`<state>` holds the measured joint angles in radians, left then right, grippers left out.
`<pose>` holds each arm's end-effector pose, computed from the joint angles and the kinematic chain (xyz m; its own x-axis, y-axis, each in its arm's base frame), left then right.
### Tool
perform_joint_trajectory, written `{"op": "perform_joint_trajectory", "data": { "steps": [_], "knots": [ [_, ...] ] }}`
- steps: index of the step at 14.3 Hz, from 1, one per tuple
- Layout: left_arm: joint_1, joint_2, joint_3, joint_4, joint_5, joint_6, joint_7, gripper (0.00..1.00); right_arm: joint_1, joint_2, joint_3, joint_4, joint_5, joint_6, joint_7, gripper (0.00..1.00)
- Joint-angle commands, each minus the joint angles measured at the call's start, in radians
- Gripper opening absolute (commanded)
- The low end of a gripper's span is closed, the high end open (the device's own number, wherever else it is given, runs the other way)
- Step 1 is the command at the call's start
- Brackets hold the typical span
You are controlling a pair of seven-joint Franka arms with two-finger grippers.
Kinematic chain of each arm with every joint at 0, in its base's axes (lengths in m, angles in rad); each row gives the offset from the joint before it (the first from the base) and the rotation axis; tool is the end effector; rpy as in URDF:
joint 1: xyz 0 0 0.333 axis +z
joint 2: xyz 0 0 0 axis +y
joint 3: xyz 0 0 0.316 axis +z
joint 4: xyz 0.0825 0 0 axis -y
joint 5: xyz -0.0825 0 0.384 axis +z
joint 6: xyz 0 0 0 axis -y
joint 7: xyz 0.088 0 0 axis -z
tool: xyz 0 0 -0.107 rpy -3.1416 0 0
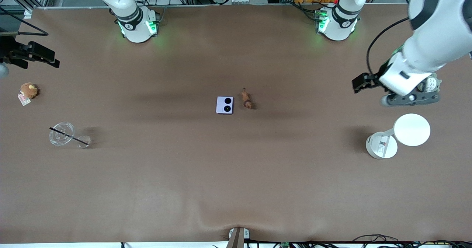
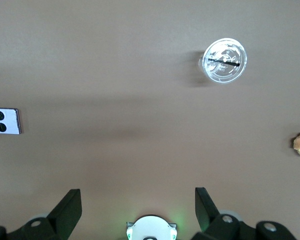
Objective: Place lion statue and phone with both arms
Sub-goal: 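Reach the left gripper to the lion while the right gripper reaches the phone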
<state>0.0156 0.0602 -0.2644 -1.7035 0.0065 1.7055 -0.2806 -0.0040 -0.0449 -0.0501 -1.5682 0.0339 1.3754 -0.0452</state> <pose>0.5586 -0.1376 0.5400 0.9979 0.0309 -0.0565 0.0306 -0.9995 -0.0065 0.5186 -0.0246 0.6343 0.9894 -0.0014 -0.1455 -0.0077 -0.9991 -0.0427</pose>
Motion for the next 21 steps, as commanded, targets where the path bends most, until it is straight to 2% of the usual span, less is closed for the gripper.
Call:
{"op": "perform_joint_trajectory", "data": {
  "steps": [1,3,5,8,10,14,15,17,21],
  "knots": [
    [0.001,0.012,-0.033,-0.057,-0.006,0.08,-0.047,1.0,-0.001,0.028,-0.002,-0.003,-0.009,-0.001,0.021,1.0],
    [-0.012,0.056,-0.07,-0.056,-0.005,0.101,-0.145,1.0,-0.005,0.042,-0.004,0.005,-0.012,0.007,0.027,1.0],
    [-0.049,0.101,-0.073,-0.056,-0.005,0.103,-0.239,1.0,-0.008,0.06,-0.004,0.005,-0.011,0.049,0.086,1.0],
    [-0.138,0.139,-0.073,-0.065,0.001,0.138,-0.45,1.0,-0.01,0.097,-0.004,0.007,-0.012,0.086,0.094,1.0],
    [-0.199,0.17,-0.073,-0.068,0.006,0.163,-0.523,1.0,-0.008,0.106,-0.004,0.007,-0.011,0.102,0.094,1.0],
    [-0.346,0.282,-0.072,-0.071,0.009,0.323,-0.734,1.0,0.012,0.126,0.001,0.01,0.006,0.102,0.094,1.0],
    [-0.382,0.318,-0.07,-0.07,0.024,0.369,-0.78,0.97,0.04,0.128,0.004,0.011,0.009,0.102,0.096,1.0],
    [-0.434,0.381,-0.072,-0.065,0.084,0.455,-0.895,0.98,0.135,0.152,0.003,0.01,0.009,0.116,0.113,1.0],
    [-0.513,0.472,-0.072,-0.059,0.19,0.575,-1.057,0.95,0.284,0.203,0.004,0.002,0.027,0.135,0.255,1.0]
  ]
}}
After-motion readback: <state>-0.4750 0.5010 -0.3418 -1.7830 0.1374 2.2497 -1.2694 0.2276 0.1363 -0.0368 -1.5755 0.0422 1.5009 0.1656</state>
